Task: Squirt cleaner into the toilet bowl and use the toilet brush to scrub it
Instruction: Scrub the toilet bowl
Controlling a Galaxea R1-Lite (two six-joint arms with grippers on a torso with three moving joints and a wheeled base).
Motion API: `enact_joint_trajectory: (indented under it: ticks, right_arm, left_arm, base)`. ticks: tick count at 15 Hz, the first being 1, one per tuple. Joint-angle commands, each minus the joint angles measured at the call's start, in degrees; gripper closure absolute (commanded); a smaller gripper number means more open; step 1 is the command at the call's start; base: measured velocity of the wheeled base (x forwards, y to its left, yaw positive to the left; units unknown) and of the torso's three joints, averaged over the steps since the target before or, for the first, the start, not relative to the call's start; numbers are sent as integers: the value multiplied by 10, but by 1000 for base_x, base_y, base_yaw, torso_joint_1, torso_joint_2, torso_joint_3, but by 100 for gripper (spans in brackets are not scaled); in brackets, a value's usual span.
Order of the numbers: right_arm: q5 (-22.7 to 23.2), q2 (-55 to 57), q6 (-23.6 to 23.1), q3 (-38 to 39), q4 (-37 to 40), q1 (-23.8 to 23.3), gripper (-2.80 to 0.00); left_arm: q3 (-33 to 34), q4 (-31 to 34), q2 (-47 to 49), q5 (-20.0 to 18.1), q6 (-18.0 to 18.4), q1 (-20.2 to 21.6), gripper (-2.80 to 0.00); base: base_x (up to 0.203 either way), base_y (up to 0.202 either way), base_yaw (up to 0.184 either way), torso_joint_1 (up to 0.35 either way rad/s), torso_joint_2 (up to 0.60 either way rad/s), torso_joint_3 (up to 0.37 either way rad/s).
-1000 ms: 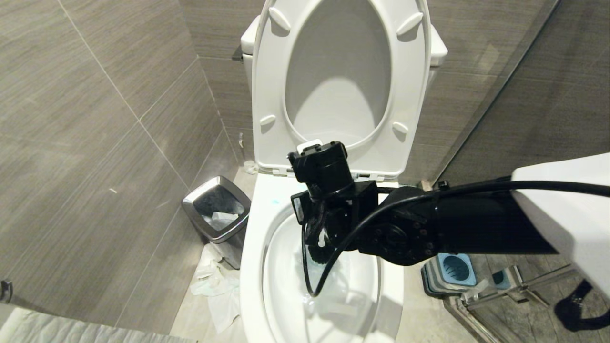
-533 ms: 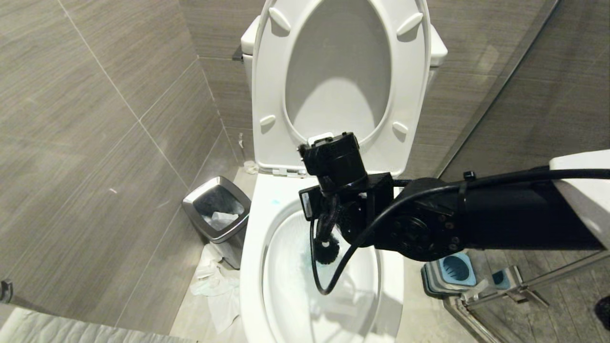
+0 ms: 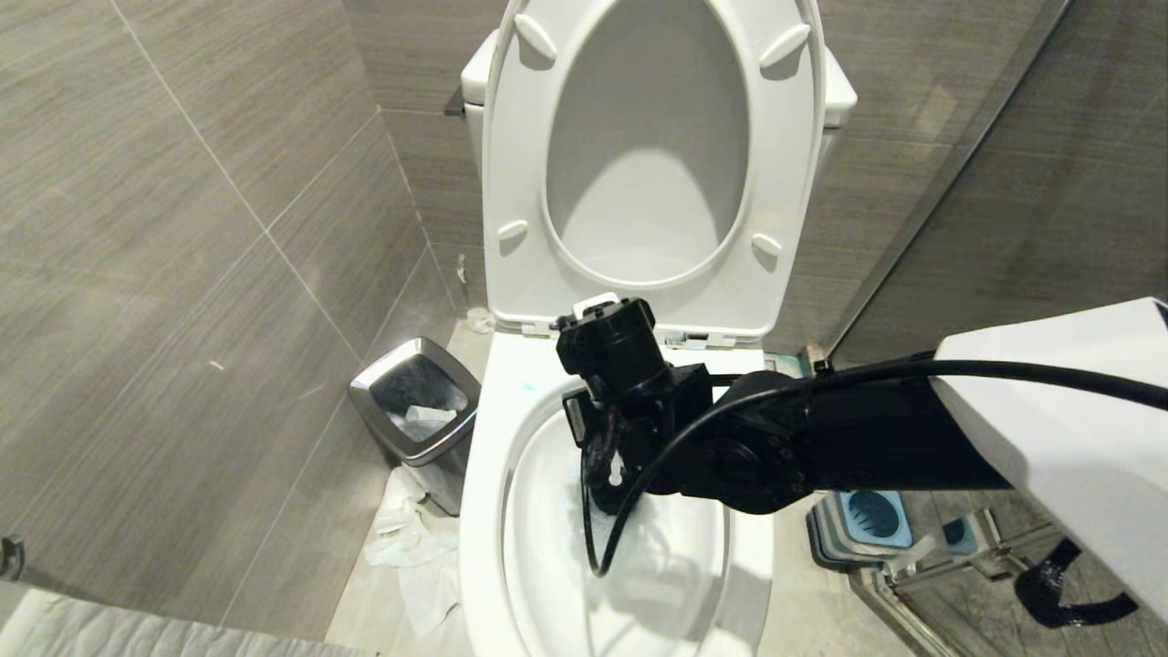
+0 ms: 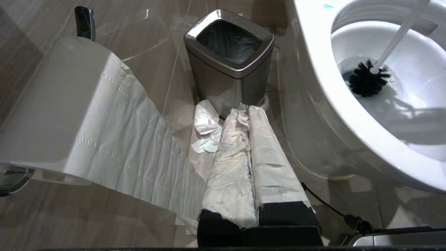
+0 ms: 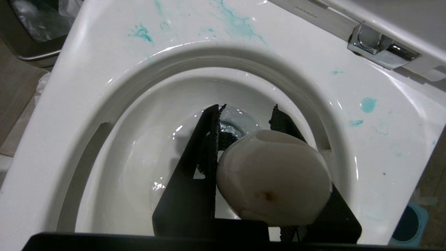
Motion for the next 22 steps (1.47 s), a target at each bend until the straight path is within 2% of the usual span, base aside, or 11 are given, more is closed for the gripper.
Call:
enact_joint_trajectory:
  ticks: [1, 6, 9, 15, 22]
  right_arm:
    - [-2, -46, -1, 21, 0, 0, 0]
    - [2, -162, 0, 166, 0, -1, 0]
    - [3, -168, 10, 197, -3, 19, 0]
    - [1, -131, 39, 185, -3, 110, 0]
    - [-5, -39, 37, 46, -3, 105, 0]
  left_arm:
    - [1, 0, 0, 0, 0, 0, 0]
    - [1, 0, 0, 0, 0, 0, 0]
    - [1, 0, 0, 0, 0, 0, 0]
    - [1, 0, 0, 0, 0, 0, 0]
    - [1, 0, 0, 0, 0, 0, 0]
  base:
    - [0, 0, 0, 0, 0, 0]
    - [0, 0, 0, 0, 0, 0]
    - [0, 0, 0, 0, 0, 0]
    - [0, 0, 0, 0, 0, 0]
    - [0, 0, 0, 0, 0, 0]
